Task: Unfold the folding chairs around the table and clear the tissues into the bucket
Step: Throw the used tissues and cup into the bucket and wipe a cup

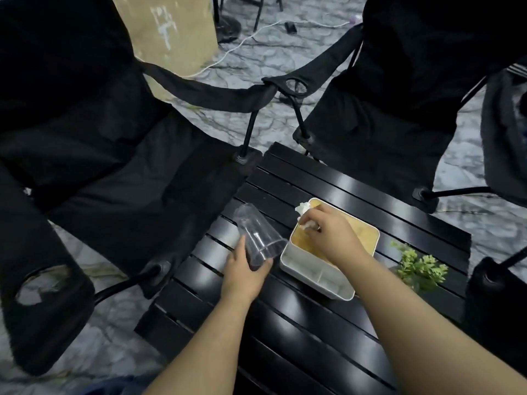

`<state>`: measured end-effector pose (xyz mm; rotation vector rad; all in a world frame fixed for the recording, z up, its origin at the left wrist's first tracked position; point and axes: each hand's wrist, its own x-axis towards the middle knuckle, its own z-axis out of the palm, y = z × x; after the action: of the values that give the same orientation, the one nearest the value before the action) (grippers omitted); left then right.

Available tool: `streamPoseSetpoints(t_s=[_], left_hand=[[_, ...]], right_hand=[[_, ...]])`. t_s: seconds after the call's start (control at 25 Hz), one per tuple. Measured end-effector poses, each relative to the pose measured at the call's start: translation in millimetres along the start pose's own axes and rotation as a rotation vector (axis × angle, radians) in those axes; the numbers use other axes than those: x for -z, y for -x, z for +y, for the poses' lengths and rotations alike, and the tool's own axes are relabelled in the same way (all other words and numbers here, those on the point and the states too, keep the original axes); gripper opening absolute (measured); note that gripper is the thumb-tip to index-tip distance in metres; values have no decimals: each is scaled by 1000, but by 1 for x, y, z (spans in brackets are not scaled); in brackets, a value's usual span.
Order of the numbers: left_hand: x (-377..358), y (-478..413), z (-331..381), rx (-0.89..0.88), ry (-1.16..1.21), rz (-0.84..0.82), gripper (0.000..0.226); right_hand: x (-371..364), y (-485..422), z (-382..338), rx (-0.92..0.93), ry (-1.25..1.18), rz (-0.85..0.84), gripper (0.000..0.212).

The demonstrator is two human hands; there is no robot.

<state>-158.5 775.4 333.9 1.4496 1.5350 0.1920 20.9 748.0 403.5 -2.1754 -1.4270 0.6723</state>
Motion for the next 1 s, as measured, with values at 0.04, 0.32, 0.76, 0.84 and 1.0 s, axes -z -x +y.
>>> streamPoseSetpoints(t_s=[0.04,0.32,0.76,0.84,1.0], left_hand=[[-2,-1,1,8,55,12,86],[-1,-25,21,-129,53,90,84],[85,49,-10,-202,109,343,52],[110,81,-45,-156,162,423,49],[151,158,-129,19,321,526,37]], right_hand=[[0,1,1,-27,10,4,21],[5,1,4,-40,11,11,23],[-2,20,-65,182,-22,-117,20],[-17,33,-96,251,-21,-182,18],[-77,81,-154,376,-36,-369,15]])
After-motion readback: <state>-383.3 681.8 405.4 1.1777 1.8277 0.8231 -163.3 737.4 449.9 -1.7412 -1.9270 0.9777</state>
